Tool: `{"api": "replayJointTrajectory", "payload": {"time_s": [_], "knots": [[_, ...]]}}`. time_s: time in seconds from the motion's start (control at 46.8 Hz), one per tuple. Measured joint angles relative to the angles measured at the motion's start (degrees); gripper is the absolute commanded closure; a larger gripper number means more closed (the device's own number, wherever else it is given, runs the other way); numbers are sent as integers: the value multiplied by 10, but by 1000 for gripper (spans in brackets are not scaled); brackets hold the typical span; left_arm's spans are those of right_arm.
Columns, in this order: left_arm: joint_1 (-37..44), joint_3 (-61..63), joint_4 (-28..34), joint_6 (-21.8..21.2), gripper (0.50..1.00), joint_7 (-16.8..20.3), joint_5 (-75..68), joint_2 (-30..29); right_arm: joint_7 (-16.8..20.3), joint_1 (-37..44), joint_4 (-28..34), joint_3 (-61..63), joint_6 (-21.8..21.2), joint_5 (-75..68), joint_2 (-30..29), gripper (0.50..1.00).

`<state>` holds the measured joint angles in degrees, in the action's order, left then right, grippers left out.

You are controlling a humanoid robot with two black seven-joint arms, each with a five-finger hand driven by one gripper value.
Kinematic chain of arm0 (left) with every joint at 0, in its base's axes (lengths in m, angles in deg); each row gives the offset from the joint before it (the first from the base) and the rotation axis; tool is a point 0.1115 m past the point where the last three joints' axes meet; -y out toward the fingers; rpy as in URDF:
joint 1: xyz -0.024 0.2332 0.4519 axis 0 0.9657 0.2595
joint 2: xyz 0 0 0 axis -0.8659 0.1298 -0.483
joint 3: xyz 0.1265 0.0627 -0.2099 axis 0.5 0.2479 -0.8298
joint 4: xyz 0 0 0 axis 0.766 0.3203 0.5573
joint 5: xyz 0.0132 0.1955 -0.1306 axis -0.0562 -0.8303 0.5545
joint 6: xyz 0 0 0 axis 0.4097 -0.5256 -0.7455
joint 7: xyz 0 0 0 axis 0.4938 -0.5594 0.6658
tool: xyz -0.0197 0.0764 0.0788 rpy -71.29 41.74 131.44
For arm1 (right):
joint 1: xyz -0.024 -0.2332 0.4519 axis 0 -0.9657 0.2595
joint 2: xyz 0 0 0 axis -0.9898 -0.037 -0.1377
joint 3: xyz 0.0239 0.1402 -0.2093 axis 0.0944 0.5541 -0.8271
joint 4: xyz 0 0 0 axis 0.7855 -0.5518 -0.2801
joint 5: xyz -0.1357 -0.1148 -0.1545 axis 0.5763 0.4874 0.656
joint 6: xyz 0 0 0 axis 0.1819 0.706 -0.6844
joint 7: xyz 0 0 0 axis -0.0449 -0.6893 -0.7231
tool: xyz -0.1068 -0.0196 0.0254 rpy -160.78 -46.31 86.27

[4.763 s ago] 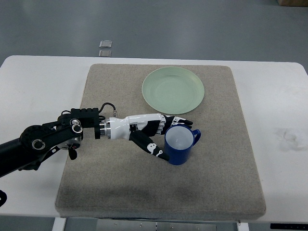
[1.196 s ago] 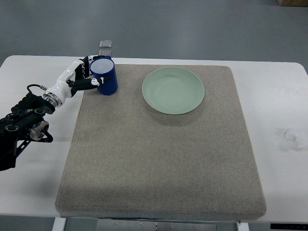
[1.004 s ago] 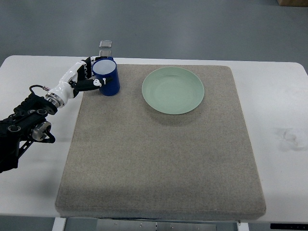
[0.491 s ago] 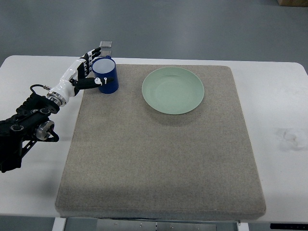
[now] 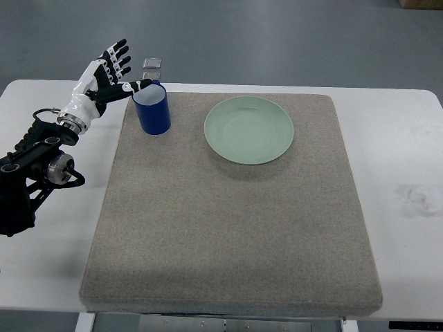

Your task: Place cup left of plate with left hand

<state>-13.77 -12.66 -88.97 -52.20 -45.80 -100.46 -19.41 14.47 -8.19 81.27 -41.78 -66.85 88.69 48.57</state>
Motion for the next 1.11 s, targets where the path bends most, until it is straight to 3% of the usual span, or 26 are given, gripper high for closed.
{"api": "replayJointTrajectory", "payload": {"time_s": [0.278,0.641,1.111], "knots": [[-35,-2,3,-9,521,-48,89,2,0,0,0,0,0,0,0,568],[-37,-4,6,-1,521,-55,134,7,0,0,0,0,0,0,0,568],[-64,-4,23,-3,557,-75,252,22,0,0,0,0,0,0,0,568]]}}
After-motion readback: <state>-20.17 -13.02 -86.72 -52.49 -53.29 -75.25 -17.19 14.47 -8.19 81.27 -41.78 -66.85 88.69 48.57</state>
